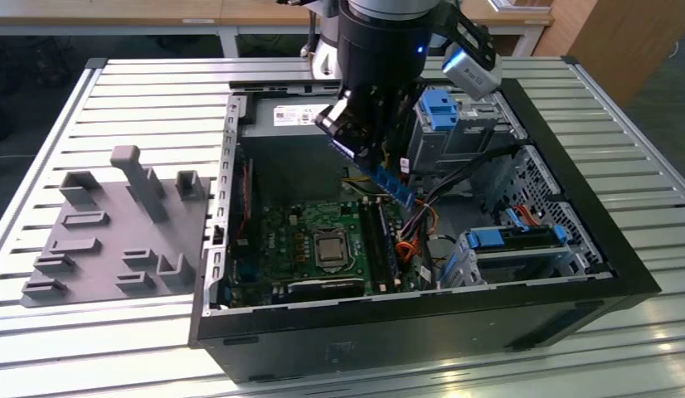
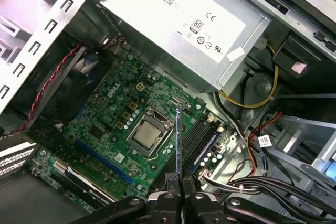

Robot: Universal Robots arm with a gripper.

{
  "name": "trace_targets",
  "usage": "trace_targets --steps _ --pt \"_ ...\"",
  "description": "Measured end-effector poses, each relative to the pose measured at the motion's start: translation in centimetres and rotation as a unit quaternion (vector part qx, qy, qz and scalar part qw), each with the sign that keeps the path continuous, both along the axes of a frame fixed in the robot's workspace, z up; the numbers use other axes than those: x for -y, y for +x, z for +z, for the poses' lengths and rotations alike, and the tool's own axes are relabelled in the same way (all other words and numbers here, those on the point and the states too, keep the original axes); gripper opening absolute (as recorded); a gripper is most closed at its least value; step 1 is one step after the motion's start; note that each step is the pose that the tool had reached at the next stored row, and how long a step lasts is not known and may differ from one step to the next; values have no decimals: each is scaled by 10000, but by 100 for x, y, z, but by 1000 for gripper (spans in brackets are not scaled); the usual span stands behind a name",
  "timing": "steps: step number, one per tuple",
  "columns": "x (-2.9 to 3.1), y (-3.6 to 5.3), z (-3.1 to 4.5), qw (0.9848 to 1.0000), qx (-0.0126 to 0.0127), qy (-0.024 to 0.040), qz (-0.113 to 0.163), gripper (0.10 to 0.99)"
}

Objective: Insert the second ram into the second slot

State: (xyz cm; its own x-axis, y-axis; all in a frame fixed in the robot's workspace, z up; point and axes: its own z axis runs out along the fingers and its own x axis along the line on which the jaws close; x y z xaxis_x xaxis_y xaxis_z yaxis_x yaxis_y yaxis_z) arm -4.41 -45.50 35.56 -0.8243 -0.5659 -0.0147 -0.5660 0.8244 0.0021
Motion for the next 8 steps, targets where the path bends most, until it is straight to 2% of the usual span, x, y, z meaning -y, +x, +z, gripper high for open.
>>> trace_targets --steps 8 --pt "0 0 0 9998 0 0 -206 137"
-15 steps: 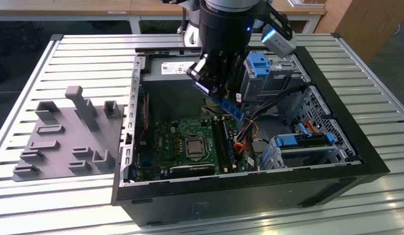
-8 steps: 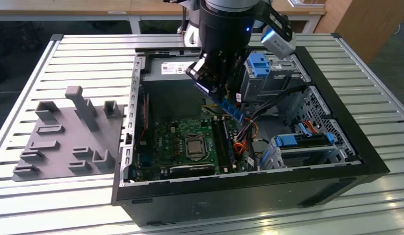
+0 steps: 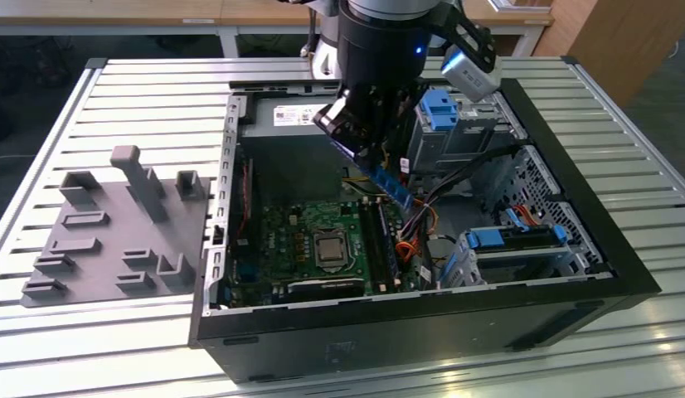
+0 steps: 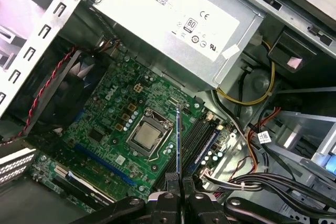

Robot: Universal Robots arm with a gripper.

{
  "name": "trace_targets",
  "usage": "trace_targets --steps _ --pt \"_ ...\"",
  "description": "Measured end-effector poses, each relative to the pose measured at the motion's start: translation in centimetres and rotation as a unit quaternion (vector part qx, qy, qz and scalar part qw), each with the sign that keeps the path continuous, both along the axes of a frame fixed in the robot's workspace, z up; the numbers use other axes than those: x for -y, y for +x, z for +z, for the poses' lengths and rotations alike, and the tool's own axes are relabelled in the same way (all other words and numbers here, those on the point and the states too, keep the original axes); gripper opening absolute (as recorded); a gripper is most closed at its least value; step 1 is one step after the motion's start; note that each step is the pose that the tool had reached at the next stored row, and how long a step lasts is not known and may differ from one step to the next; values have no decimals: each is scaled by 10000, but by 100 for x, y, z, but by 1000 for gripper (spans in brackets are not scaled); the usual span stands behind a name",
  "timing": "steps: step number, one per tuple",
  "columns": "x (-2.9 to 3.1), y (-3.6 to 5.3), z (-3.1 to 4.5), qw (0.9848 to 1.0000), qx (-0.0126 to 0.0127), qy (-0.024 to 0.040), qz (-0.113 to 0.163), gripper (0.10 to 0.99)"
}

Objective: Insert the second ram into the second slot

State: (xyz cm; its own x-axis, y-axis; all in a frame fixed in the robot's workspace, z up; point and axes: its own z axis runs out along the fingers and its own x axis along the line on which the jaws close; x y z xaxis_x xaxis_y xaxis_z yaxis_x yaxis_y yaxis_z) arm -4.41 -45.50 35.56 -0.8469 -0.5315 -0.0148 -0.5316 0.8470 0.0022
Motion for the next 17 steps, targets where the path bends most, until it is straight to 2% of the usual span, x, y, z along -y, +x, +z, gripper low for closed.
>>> trace_targets --steps 17 --pt "0 0 0 9991 0 0 -426 137"
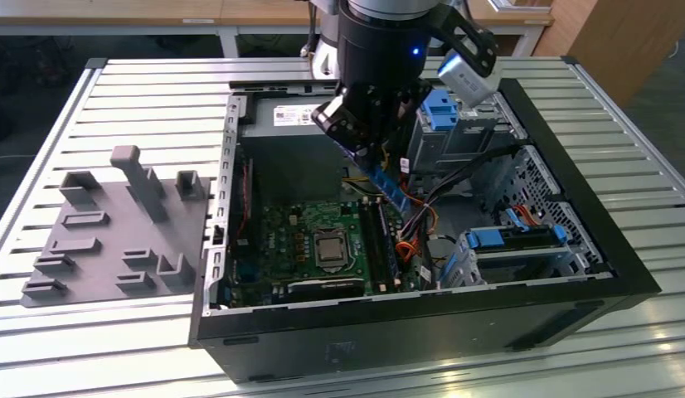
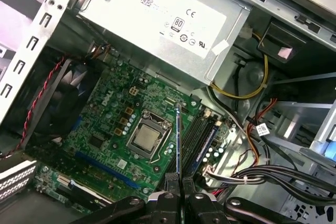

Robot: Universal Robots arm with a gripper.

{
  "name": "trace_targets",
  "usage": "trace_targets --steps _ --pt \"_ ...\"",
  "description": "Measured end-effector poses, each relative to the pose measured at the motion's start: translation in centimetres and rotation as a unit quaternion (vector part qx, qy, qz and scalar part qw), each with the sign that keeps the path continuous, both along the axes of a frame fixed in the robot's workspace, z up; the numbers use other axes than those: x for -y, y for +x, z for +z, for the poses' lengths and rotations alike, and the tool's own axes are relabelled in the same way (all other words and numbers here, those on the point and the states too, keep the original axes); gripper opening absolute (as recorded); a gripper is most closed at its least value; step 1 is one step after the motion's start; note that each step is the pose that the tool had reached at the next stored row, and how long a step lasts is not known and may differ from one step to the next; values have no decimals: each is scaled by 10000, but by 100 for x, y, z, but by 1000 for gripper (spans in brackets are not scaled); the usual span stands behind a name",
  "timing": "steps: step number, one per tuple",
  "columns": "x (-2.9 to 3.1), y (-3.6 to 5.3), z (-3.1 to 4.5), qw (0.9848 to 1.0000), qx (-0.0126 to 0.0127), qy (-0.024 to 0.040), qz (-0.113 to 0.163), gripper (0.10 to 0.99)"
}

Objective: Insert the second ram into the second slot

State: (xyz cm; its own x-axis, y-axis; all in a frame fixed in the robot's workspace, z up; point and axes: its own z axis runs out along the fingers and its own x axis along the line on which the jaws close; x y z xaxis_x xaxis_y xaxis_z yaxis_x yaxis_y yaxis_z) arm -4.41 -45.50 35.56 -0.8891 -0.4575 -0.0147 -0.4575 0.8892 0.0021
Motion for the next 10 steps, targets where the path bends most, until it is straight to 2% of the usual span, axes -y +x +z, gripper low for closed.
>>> trace_targets --steps 10 --pt "0 0 0 9997 0 0 -239 137"
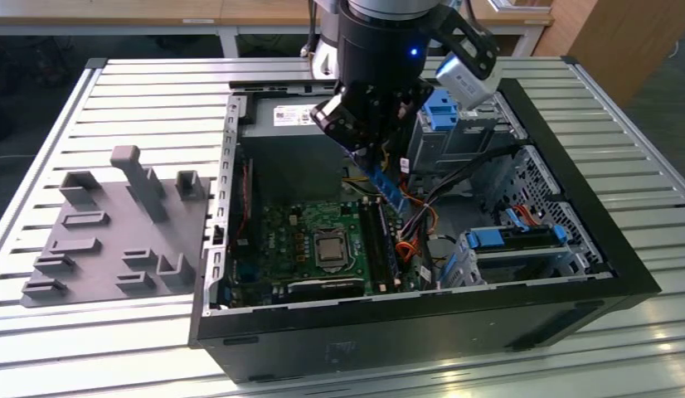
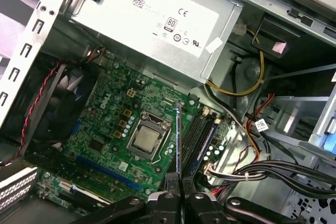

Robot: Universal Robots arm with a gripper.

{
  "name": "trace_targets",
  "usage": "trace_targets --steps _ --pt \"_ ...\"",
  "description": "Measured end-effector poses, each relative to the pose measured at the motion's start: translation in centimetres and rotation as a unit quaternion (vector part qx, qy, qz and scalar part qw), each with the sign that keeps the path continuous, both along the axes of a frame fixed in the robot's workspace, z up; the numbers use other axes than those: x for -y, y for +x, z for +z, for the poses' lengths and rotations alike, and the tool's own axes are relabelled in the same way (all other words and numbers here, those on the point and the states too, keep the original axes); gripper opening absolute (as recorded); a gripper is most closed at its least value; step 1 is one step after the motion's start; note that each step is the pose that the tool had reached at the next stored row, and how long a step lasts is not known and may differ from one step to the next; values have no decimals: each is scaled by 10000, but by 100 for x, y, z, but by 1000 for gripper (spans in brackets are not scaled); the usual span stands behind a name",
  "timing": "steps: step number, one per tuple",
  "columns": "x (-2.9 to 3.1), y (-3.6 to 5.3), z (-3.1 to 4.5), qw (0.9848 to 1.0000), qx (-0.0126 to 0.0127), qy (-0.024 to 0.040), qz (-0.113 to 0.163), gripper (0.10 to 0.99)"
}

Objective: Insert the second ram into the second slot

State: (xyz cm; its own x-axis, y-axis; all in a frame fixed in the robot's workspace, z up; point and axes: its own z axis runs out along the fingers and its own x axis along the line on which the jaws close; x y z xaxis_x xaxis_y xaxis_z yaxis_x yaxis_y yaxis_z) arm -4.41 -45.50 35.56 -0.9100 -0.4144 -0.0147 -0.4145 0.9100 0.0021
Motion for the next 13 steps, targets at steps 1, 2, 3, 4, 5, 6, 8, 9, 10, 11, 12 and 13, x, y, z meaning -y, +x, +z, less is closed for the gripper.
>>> trace_targets --steps 1,2,3,4,5,6,8,9,10,11,12,13 --pt "0 0 0 10000 0 0 -23 137" --pt "0 0 0 10000 0 0 -44 137" --pt "0 0 0 10000 0 0 -66 137" --pt "0 0 0 10000 0 0 -88 137" --pt "0 0 0 9999 0 0 -110 137" --pt "0 0 0 9999 0 0 -134 137" --pt "0 0 0 9998 0 0 -180 137" --pt "0 0 0 9998 0 0 -205 137" --pt "0 0 0 9997 0 0 -230 137" --pt "0 0 0 9997 0 0 -254 137" --pt "0 0 0 9996 0 0 -277 137" --pt "0 0 -1 9996 0 1 -300 137"
